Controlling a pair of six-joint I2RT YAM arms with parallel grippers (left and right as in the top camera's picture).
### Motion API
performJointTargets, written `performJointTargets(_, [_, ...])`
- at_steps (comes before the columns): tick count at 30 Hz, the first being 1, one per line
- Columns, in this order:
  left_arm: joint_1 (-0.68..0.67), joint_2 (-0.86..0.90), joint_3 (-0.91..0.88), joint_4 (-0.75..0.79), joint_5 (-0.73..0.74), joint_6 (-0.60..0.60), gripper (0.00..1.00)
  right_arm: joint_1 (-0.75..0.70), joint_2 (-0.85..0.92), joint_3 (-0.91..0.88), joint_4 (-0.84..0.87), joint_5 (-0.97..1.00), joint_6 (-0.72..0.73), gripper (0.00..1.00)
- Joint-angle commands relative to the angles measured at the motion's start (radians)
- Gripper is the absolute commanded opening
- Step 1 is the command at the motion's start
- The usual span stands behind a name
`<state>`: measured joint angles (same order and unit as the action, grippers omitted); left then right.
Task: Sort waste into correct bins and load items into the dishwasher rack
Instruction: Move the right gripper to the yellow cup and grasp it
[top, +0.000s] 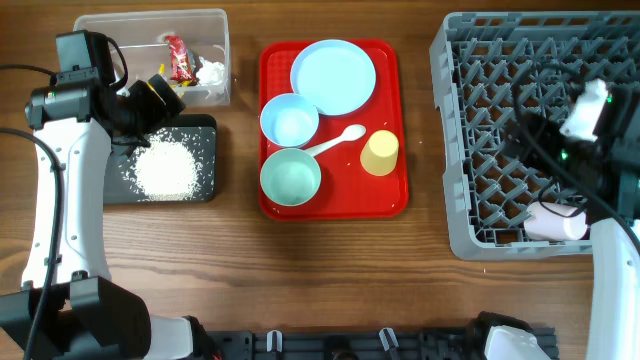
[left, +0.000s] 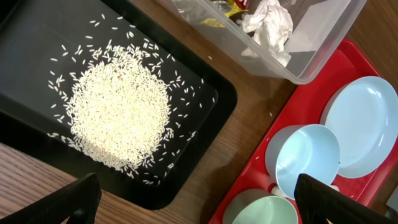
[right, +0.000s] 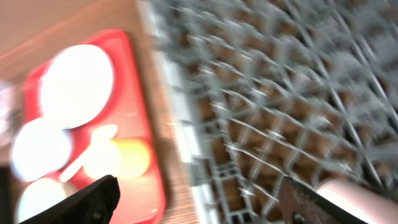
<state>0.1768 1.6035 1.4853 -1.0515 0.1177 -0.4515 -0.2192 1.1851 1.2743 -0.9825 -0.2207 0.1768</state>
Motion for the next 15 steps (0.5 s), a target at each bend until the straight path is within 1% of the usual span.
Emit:
performJointTargets(1, [-0.003,-0.006,0.009,-0.001,0.005,-0.009,1.00,0.246,0.108,0.172,0.000,0.000,-0.019,0.84])
performJointTargets(2, [-0.003,-0.006,0.009,-0.001,0.005,-0.009,1.00,0.308,0.157,0.217,-0.001,0.032,-0.019,0.84])
performJointTargets(3, [-0.003,-0.006,0.009,-0.001,0.005,-0.009,1.00,0.421,0.293,0.324,-0.013,0.095,-0.019,0.84])
performJointTargets(4, [-0.003,-0.006,0.009,-0.001,0.005,-0.009,1.00,0.454,0.354,0.375,-0.028,0.113,-0.019,0.84])
performJointTargets(5, [-0.003,-0.006,0.009,-0.001,0.005,-0.009,1.00,0.488,0.454,0.455,-0.058,0.142,-0.019,0.84])
performJointTargets(8, [-0.003,-0.006,0.009,-0.001,0.005,-0.009,1.00,0.508,0.720,0.642,-0.170,0.172,-0.021,0.85])
performJointTargets(10, [-0.003,-0.006,0.009,-0.001,0.005,-0.009,1.00,0.509,0.826,0.663,-0.197,0.134,-0.045,0.85])
performJointTargets(15, [-0.003,-0.006,0.009,-0.001,0.005,-0.009,1.00,0.558,0.916,0.653,-0.239,0.146,-0.053,0.85])
